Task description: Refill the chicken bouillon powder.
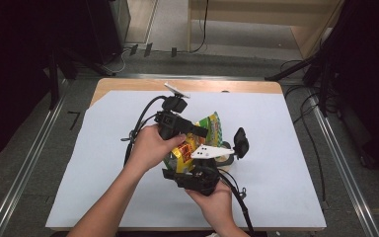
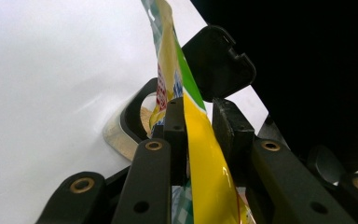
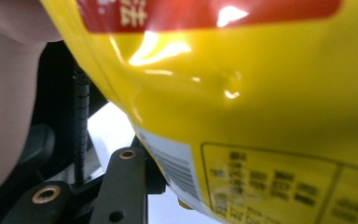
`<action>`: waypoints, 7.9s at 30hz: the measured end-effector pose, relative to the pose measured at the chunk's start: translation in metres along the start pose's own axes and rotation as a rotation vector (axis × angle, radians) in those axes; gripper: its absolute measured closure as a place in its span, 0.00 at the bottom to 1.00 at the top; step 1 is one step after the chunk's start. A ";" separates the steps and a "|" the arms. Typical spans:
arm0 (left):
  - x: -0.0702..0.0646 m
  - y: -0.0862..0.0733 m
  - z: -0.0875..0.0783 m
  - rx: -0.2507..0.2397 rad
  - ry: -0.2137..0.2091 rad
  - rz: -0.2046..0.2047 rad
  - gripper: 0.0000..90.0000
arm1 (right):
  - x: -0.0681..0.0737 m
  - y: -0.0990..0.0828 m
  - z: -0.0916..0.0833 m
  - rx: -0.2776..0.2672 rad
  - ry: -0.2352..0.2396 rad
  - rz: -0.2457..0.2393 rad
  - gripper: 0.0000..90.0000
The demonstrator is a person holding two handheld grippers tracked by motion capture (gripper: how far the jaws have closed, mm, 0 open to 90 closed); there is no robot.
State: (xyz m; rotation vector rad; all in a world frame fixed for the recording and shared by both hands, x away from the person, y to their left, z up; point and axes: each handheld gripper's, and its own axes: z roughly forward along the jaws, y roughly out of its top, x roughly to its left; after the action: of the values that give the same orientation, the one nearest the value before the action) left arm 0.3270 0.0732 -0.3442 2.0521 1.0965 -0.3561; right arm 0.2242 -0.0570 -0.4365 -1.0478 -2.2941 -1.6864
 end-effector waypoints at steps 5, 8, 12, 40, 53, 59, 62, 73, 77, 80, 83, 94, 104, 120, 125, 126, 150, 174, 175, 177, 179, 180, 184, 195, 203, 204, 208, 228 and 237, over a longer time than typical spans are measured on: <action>-0.001 -0.003 -0.004 -0.013 0.010 0.007 0.85 | 0.003 -0.001 0.002 0.005 -0.008 -0.011 0.71; -0.004 -0.005 -0.005 -0.027 0.020 0.009 0.86 | 0.004 -0.001 0.002 -0.002 -0.009 -0.019 0.70; -0.003 -0.006 -0.006 -0.027 0.020 0.011 0.85 | 0.005 0.000 0.002 0.002 -0.005 -0.021 0.71; -0.003 -0.009 -0.007 -0.029 0.030 0.019 0.86 | 0.006 -0.003 0.004 0.011 -0.010 -0.033 0.71; -0.004 -0.010 -0.004 -0.027 0.034 0.017 0.86 | 0.005 -0.004 0.004 0.006 -0.011 -0.030 0.72; -0.004 -0.010 -0.004 -0.032 0.045 0.020 0.86 | 0.005 -0.005 0.004 0.005 -0.010 -0.020 0.72; -0.004 -0.010 -0.004 -0.028 0.044 0.020 0.86 | 0.005 -0.005 0.004 0.006 -0.008 -0.013 0.72; -0.004 -0.009 -0.004 -0.029 0.031 0.011 0.86 | 0.005 -0.005 0.004 -0.001 0.003 0.016 0.73; -0.004 -0.008 -0.004 -0.031 0.032 0.010 0.85 | 0.005 -0.003 0.002 0.002 0.010 0.021 0.72; -0.005 -0.007 -0.005 -0.028 0.020 0.008 0.83 | 0.003 -0.003 0.002 -0.004 0.021 0.030 0.72; -0.006 -0.007 -0.007 -0.030 0.017 0.013 0.83 | 0.003 -0.001 0.000 -0.007 0.022 0.037 0.73; -0.005 -0.006 -0.002 0.003 0.046 0.020 0.88 | 0.003 -0.004 0.003 0.003 0.006 0.036 0.72; -0.002 -0.005 0.000 0.005 0.065 0.023 0.93 | 0.003 -0.008 0.004 -0.013 -0.002 0.039 0.73; 0.001 -0.005 -0.005 -0.009 0.064 0.008 0.96 | 0.003 -0.010 0.002 -0.021 0.008 0.044 0.74; -0.002 -0.005 -0.005 -0.008 0.078 0.018 0.95 | 0.003 -0.008 0.004 -0.019 0.021 0.051 0.72; -0.003 -0.005 -0.005 -0.009 0.078 0.017 0.95 | 0.003 -0.008 0.004 -0.022 0.025 0.052 0.70; -0.014 -0.002 -0.001 0.017 0.077 0.020 0.90 | 0.001 -0.005 0.001 -0.037 0.022 0.074 0.73; -0.011 -0.001 0.000 0.032 0.071 0.025 0.94 | 0.001 -0.009 0.001 -0.048 0.044 0.115 0.75; -0.012 -0.001 0.000 0.030 0.078 0.030 0.94 | 0.001 -0.009 0.001 -0.049 0.048 0.121 0.75; -0.014 -0.002 0.000 0.030 0.086 0.037 0.95 | 0.002 -0.010 0.001 -0.051 0.046 0.116 0.75; -0.015 -0.002 0.000 0.030 0.091 0.043 0.95 | 0.002 -0.011 0.001 -0.055 0.039 0.109 0.75; -0.015 -0.002 0.001 0.030 0.092 0.044 0.95 | 0.002 -0.011 0.002 -0.056 0.035 0.103 0.75; -0.015 -0.002 0.001 0.026 0.092 0.042 0.96 | 0.001 -0.011 0.003 -0.044 0.012 0.080 0.73; -0.011 0.000 0.002 0.016 0.071 0.008 0.95 | 0.004 -0.006 0.003 0.011 -0.053 -0.014 0.73; -0.011 0.002 -0.001 0.010 0.048 0.008 0.91 | 0.003 -0.002 -0.001 -0.004 -0.008 0.032 0.75; -0.011 0.002 -0.001 0.009 0.043 0.004 0.90 | 0.003 -0.002 -0.002 -0.008 0.007 0.051 0.75; -0.011 0.002 -0.001 0.008 0.040 0.004 0.88 | 0.001 -0.002 -0.002 -0.017 0.026 0.077 0.75; -0.013 0.001 0.001 0.006 0.055 0.022 0.90 | 0.002 -0.003 -0.001 -0.022 0.009 0.060 0.74; -0.013 0.000 0.001 0.000 0.059 0.027 0.90 | 0.005 -0.005 0.001 -0.025 -0.024 0.031 0.73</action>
State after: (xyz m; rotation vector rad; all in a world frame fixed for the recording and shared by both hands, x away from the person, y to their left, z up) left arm 0.3190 0.0651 -0.3377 2.0869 1.1030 -0.2843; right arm 0.2179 -0.0548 -0.4385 -1.1093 -2.2647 -1.7045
